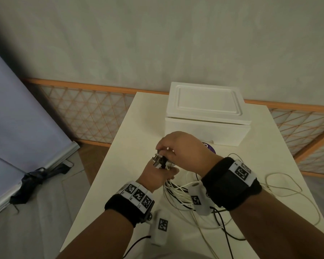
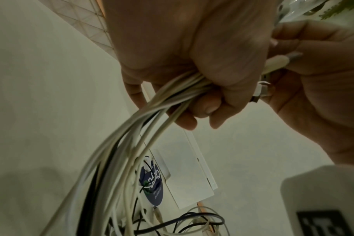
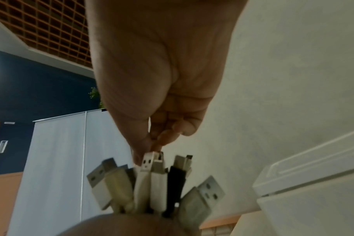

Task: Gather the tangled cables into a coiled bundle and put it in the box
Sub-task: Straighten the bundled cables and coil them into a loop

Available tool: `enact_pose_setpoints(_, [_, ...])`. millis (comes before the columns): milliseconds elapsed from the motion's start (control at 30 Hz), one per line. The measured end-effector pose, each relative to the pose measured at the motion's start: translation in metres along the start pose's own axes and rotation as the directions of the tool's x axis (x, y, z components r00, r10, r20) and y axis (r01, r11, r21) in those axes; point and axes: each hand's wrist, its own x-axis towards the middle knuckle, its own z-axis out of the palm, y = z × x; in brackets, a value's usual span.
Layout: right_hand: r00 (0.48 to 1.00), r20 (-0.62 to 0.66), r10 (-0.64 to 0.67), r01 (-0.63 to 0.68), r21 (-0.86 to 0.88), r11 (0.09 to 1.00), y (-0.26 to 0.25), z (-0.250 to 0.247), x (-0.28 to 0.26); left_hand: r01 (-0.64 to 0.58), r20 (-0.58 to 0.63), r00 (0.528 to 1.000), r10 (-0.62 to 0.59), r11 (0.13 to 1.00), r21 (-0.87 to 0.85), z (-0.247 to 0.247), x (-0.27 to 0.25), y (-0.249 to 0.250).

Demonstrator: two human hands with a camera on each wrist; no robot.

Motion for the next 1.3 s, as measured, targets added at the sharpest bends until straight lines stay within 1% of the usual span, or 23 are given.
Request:
enact_pose_setpoints(67, [0.999,0.020,-0.025,0.026,-0.039,0.999,0.000,0.001,0.000,-0.020,0.007,1.000,0.020,0.999,0.026,-0.002,0.000,0.000])
enact_pose_setpoints(200, [0.997,0.068,-0.020,0.025,-0.074,0.997,0.001,0.000,0.001,-0.044,0.010,0.999,0.044,0.998,0.033,-0.002,-0.004,0.007])
enact_pose_setpoints(267, [0.997,0.027,-0.068,0.070,-0.094,0.993,-0.001,0.001,0.000,-0.056,-0.003,0.998,0.056,0.998,-0.001,-0.001,-0.006,0.010])
enact_pose_setpoints(333, [0.993,-0.025,-0.118,0.115,-0.113,0.987,0.002,0.004,-0.002,-0.059,-0.041,0.997,0.057,0.998,-0.028,0.000,-0.006,0.012])
enact_pose_setpoints(400, [0.997,-0.017,-0.080,0.079,-0.029,0.996,0.010,0.003,-0.003,-0.054,-0.082,0.995,0.052,0.998,-0.032,0.001,-0.007,0.011])
enact_pose_setpoints(467, [1.000,-0.018,-0.005,0.007,0.086,0.996,0.015,-0.001,-0.002,-0.056,-0.087,0.994,0.060,0.997,0.048,0.002,-0.005,0.010])
enact_pose_setpoints(500, [0.999,-0.052,0.011,-0.006,0.092,0.996,0.014,-0.002,0.000,-0.065,-0.073,0.995,0.074,0.990,0.122,0.002,-0.003,0.008])
enact_pose_setpoints(533, [0.995,-0.096,0.001,0.005,0.063,0.998,0.012,-0.003,0.002,-0.075,-0.049,0.995,0.086,0.978,0.196,0.003,-0.002,0.007])
enact_pose_setpoints(567, [0.994,-0.106,-0.011,0.015,0.034,0.999,0.008,-0.004,0.005,-0.086,-0.015,0.996,0.093,0.965,0.248,0.004,0.000,0.006])
enact_pose_setpoints(600, [0.997,-0.071,-0.024,0.026,0.028,0.999,0.005,-0.003,0.008,-0.091,0.016,0.996,0.090,0.951,0.295,0.006,0.000,0.007])
enact_pose_setpoints(667, [0.995,0.086,-0.047,0.044,0.039,0.998,-0.003,-0.005,0.012,-0.088,0.046,0.996,0.077,0.926,0.366,0.008,0.001,0.009])
enact_pose_setpoints(733, [0.966,0.255,-0.034,0.036,0.000,0.999,-0.005,-0.009,0.015,-0.074,0.044,0.997,0.062,0.927,0.368,0.007,0.001,0.010])
enact_pose_setpoints(767, [0.948,0.317,-0.022,0.032,-0.026,0.999,-0.005,-0.011,0.015,-0.054,0.037,0.998,0.044,0.943,0.328,0.005,0.001,0.008])
enact_pose_setpoints(833, [0.925,0.379,-0.020,0.041,-0.049,0.998,-0.007,-0.014,0.016,-0.014,0.036,0.999,0.005,0.966,0.258,0.001,0.000,0.008])
enact_pose_setpoints(867, [0.918,0.396,-0.027,0.054,-0.058,0.997,-0.008,-0.014,0.017,-0.011,0.034,0.999,0.002,0.962,0.272,-0.001,-0.002,0.007])
enact_pose_setpoints(967, [0.901,0.432,-0.049,0.096,-0.088,0.991,-0.013,-0.012,0.021,-0.038,0.094,0.996,0.006,0.938,0.345,-0.005,-0.005,0.003])
enact_pose_setpoints(1033, [0.916,0.396,-0.066,0.106,-0.078,0.991,-0.013,-0.009,0.023,-0.050,0.115,0.993,0.012,0.939,0.340,-0.006,-0.004,0.000])
enact_pose_setpoints(1100, [0.945,0.316,-0.087,0.102,-0.030,0.994,-0.010,-0.007,0.023,-0.050,0.085,0.996,0.029,0.964,0.262,-0.009,-0.003,0.001])
enact_pose_setpoints(1200, [0.990,0.129,-0.064,0.045,0.146,0.988,-0.005,-0.003,0.022,-0.048,0.050,0.998,0.041,0.987,0.154,-0.012,-0.001,0.002])
enact_pose_setpoints(1267, [1.000,0.006,0.002,-0.003,0.277,0.961,-0.005,-0.001,0.021,-0.063,0.053,0.997,0.061,0.997,0.033,-0.013,-0.002,0.002])
enact_pose_setpoints(1300, [0.999,-0.020,0.031,-0.022,0.339,0.940,-0.005,0.000,0.020,-0.063,0.060,0.996,0.063,0.998,-0.011,-0.013,-0.001,0.001])
